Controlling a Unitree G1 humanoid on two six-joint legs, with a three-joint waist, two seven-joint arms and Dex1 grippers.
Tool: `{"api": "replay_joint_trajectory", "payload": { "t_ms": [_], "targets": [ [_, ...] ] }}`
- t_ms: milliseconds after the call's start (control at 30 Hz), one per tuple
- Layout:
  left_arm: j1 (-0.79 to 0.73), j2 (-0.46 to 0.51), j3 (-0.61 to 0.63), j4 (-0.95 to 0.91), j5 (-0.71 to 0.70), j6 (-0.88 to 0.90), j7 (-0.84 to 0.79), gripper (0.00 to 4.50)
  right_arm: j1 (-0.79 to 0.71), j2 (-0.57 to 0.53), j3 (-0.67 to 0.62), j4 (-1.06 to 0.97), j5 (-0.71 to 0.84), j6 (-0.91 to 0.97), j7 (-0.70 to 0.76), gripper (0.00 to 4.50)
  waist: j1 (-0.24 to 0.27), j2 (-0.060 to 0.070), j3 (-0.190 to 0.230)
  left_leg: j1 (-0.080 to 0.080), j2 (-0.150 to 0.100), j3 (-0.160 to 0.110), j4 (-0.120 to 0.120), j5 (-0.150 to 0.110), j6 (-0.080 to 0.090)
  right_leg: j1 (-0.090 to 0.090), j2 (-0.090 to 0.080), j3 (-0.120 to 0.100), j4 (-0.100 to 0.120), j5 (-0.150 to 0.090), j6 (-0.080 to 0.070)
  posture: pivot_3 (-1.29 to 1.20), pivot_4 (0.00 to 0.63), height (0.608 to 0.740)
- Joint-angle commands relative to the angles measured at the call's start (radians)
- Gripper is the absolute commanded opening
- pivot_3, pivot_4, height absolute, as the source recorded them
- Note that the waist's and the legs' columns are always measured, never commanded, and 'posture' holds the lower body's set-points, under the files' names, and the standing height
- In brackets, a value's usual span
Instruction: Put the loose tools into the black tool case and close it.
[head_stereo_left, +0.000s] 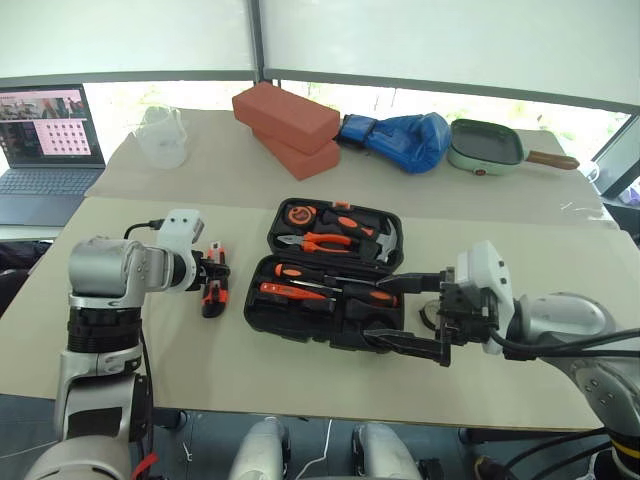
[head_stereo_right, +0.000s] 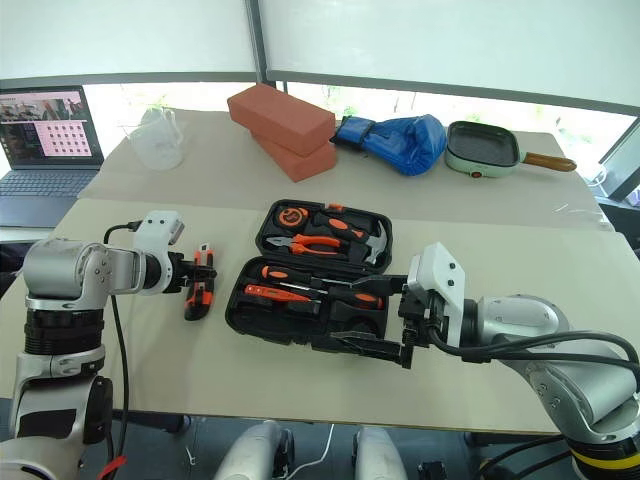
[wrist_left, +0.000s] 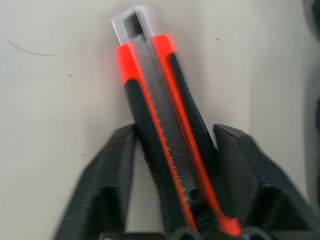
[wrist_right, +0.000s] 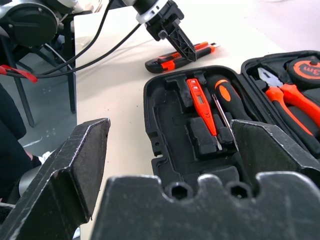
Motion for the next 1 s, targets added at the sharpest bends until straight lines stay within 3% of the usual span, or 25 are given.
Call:
{"api": "replay_joint_trajectory", "payload": {
  "t_ms": [33,233,400,500,667,1000],
  "targets": [
    [0.016,0.080,-0.056,0.015,0.012,-0.213,-0.100,1.52,0.011,-0.019,-0.052,-0.030,0.026,0.003,0.002,4.50,-0.003,0.000,0.000,0.000,0.000,0.000,0.000,0.000,0.000,0.000,0.000,0.000,0.000,0.000,0.000,0.00,0.150,0.738],
    [-0.050,0.274,-0.224,-0.043,-0.041,-0.626,-0.615,1.47,0.045,-0.044,-0.082,-0.062,0.053,0.020,-0.010,4.50,-0.005,-0.003,0.002,-0.006,0.002,0.001,-0.001,0.001,-0.002,-0.006,0.001,-0.001,-0.001,0.001,-0.002,0.00,0.150,0.738],
    [-0.104,0.336,-0.379,-0.069,-0.007,-0.904,-0.967,1.47,0.076,-0.069,-0.114,-0.075,0.072,0.031,-0.009,4.50,-0.004,-0.003,0.002,-0.007,0.001,0.002,-0.001,0.000,0.000,-0.005,0.001,-0.001,-0.005,0.001,-0.002,0.00,0.150,0.738],
    [-0.131,0.319,-0.497,-0.090,0.056,-1.016,-1.092,1.47,0.093,-0.072,-0.128,-0.080,0.078,0.033,-0.021,4.50,-0.006,-0.003,0.002,-0.007,0.000,0.004,-0.001,0.000,0.000,-0.005,0.002,-0.001,-0.005,0.001,-0.002,0.00,0.150,0.738],
    [-0.187,0.211,-0.658,-0.100,0.155,-1.054,-1.158,1.47,0.121,-0.062,-0.141,-0.108,0.091,0.035,-0.052,4.50,-0.003,-0.003,0.002,-0.008,0.000,0.004,0.000,0.000,0.000,-0.005,0.002,-0.001,-0.004,0.000,-0.001,0.00,0.150,0.738],
    [-0.196,0.141,-0.756,-0.033,0.295,-1.020,-1.153,1.47,0.170,-0.059,-0.171,-0.157,0.135,0.039,-0.128,4.50,-0.008,-0.003,0.002,-0.009,0.000,0.001,0.002,-0.001,0.001,-0.005,0.003,0.000,-0.004,0.000,0.000,0.00,0.150,0.738]
  ]
}}
